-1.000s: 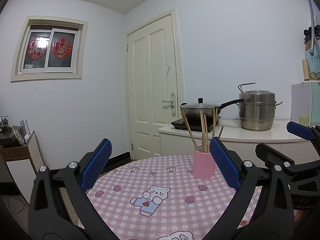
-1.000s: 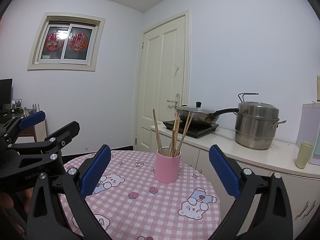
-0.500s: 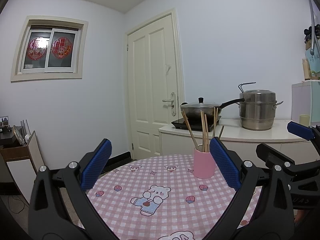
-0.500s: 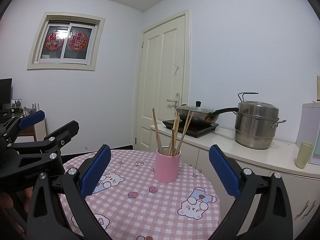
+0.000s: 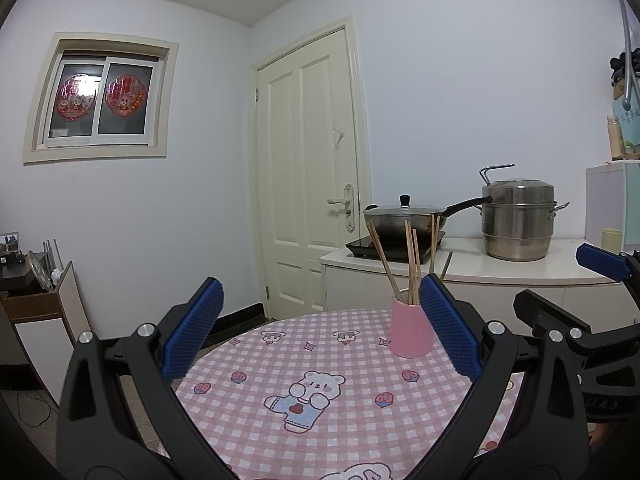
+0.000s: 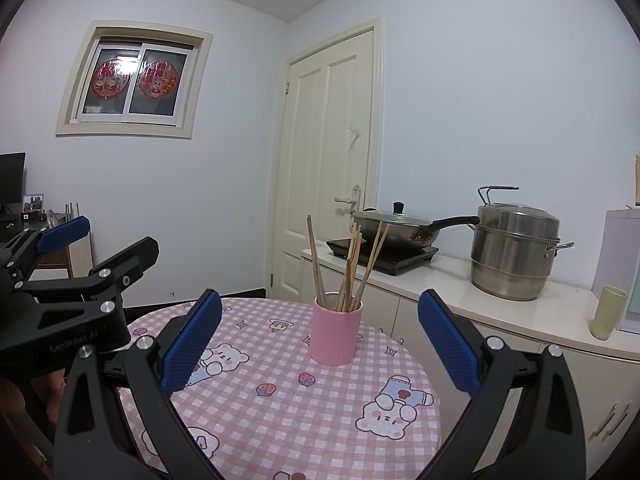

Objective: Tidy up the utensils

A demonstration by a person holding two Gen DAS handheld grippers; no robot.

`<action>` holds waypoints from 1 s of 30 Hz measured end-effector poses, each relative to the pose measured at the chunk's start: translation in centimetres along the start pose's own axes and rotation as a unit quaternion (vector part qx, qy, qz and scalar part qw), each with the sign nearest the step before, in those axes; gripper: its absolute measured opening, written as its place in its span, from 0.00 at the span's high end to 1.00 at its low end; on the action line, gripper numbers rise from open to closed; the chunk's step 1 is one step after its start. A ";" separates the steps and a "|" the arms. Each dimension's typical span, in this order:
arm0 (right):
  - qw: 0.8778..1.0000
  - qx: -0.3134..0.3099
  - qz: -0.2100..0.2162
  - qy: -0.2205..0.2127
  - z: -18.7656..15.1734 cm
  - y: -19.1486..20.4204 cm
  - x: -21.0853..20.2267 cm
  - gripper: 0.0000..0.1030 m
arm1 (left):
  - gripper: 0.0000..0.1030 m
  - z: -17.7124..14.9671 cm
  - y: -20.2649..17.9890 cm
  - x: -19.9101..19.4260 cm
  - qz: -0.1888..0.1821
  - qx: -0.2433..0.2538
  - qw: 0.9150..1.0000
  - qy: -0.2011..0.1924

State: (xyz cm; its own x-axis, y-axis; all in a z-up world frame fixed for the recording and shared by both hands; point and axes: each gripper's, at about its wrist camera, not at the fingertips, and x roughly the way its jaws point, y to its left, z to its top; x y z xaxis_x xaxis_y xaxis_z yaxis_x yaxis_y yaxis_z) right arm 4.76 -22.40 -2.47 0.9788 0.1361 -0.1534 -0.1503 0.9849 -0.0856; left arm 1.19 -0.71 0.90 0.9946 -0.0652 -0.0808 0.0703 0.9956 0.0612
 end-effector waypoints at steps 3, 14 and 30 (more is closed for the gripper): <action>1.000 -0.001 0.000 0.001 0.1 0.0 0.1 0.08 | 0.06 0.0 0.0 0.2 0.002 0.001 1.000 0.001; 1.000 -0.002 0.000 0.002 0.1 0.1 0.2 0.08 | 0.06 -0.1 -0.2 0.4 0.001 0.003 1.000 0.005; 1.000 -0.002 0.000 0.006 -0.1 0.1 0.4 0.08 | 0.06 -0.2 -0.5 0.5 0.001 0.002 1.000 0.009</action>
State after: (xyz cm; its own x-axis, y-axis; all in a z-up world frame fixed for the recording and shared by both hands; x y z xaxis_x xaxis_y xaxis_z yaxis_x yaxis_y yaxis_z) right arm 5.08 -22.25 -2.61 0.9770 0.1358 -0.1644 -0.1517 0.9844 -0.0886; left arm 1.64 -1.19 0.66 0.9931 -0.0629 -0.0987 0.0695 0.9954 0.0653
